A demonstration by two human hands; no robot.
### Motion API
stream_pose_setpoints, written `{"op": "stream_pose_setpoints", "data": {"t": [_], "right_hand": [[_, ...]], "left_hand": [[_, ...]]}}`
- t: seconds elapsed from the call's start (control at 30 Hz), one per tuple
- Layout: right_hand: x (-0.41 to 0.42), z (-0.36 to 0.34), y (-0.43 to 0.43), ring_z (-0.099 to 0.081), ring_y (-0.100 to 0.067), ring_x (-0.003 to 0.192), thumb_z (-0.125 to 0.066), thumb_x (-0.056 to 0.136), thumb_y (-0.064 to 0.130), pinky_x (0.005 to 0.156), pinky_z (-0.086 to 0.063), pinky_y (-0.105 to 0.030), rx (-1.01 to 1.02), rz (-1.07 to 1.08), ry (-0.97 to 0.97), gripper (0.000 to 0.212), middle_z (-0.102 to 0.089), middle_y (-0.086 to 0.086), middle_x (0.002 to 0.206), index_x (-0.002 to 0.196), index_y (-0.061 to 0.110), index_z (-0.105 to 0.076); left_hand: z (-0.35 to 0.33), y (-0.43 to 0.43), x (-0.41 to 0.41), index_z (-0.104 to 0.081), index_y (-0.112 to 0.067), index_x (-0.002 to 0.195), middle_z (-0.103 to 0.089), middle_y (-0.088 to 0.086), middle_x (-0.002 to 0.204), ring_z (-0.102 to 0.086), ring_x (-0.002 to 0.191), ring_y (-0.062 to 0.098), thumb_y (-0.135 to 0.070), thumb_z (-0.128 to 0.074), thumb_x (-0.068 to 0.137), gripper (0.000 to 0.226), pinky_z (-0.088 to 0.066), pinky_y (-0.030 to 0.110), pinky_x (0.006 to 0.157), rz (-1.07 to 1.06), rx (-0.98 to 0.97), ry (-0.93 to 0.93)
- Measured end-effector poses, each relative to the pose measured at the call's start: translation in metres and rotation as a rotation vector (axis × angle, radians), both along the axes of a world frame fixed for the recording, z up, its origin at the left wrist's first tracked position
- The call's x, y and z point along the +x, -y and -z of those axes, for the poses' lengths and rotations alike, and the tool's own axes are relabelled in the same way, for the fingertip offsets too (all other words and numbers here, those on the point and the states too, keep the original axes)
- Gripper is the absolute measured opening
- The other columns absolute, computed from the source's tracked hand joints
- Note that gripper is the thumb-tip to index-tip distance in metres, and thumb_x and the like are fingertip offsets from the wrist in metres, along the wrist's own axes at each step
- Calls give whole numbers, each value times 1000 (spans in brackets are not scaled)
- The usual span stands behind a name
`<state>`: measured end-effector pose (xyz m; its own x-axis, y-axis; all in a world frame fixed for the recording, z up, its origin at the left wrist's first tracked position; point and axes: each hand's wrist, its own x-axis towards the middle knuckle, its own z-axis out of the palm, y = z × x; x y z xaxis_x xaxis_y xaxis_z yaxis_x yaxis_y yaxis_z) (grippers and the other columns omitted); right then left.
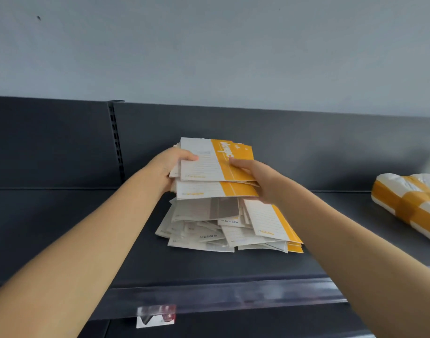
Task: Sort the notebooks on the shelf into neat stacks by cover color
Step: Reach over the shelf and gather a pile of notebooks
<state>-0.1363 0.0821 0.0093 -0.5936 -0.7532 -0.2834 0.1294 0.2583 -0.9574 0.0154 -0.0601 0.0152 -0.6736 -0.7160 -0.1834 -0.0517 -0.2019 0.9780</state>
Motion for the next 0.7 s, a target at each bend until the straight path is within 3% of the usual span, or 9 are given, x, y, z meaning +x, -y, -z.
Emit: {"op": "stream_pose_setpoints", "data": {"t": [0.07, 0.17, 0.3, 0.43, 0.53, 0.6, 0.7], "right_hand": [[4, -3, 4, -70, -23, 82, -74, 80, 27, 72, -57, -32, -57, -56, 60, 46, -71, -7, 105, 122, 14, -59], [14, 0, 4, -70, -24, 85, -70, 82, 8, 71, -57, -33, -20, -138, 22, 37, -72, -11, 105, 118, 7, -62], [23, 8, 5, -69, -25, 89, -72, 82, 14, 70, -56, -37, 30, -235, 30, 27, -72, -7, 102, 108, 17, -64], [50, 9, 30, -67, -28, 98, -74, 81, 30, 75, -56, -40, -26, -238, 65, 44, -69, -7, 112, 120, 21, -58], [92, 3, 59, -64, -27, 94, -74, 81, 28, 75, -53, -41, -42, -148, -60, 44, -64, -6, 108, 118, 15, -53], [126, 2, 82, -61, -31, 101, -81, 72, 28, 85, -52, -46, -22, -123, -142, 61, -62, -7, 115, 124, 13, -51], [181, 4, 113, -63, -34, 99, -88, 61, 19, 86, -52, -54, -33, -194, -178, 76, -63, -8, 114, 127, 14, -49]], "left_hand": [[-1, -7, -1, -65, -9, 108, -74, 11, 81, -72, 70, 27, -11, -62, 83, 25, -57, 34, 58, 16, 5, -7], [7, -14, 0, -68, -9, 107, -74, 12, 86, -71, 75, 28, -21, -67, 85, 25, -56, 34, 66, 61, -10, 75], [19, -8, 17, -68, -8, 113, -75, 13, 99, -71, 88, 27, -14, -72, 84, 30, -56, 36, 70, 40, -71, 127], [18, 7, 57, -65, -4, 115, -73, 13, 103, -71, 93, 30, 0, -74, 79, 37, -58, 41, 76, -86, -112, 83], [15, 21, 101, -66, -4, 110, -73, 14, 104, -71, 93, 30, 0, -73, 79, 32, -58, 41, 78, -160, -128, 66], [13, 30, 136, -69, -7, 107, -74, 11, 102, -71, 93, 28, -4, -72, 81, 26, -57, 41, 81, -202, -147, 75], [13, 53, 196, -69, -13, 112, -75, 7, 102, -71, 97, 28, -22, -74, 82, 31, -53, 46, 93, -235, -154, 89]]}}
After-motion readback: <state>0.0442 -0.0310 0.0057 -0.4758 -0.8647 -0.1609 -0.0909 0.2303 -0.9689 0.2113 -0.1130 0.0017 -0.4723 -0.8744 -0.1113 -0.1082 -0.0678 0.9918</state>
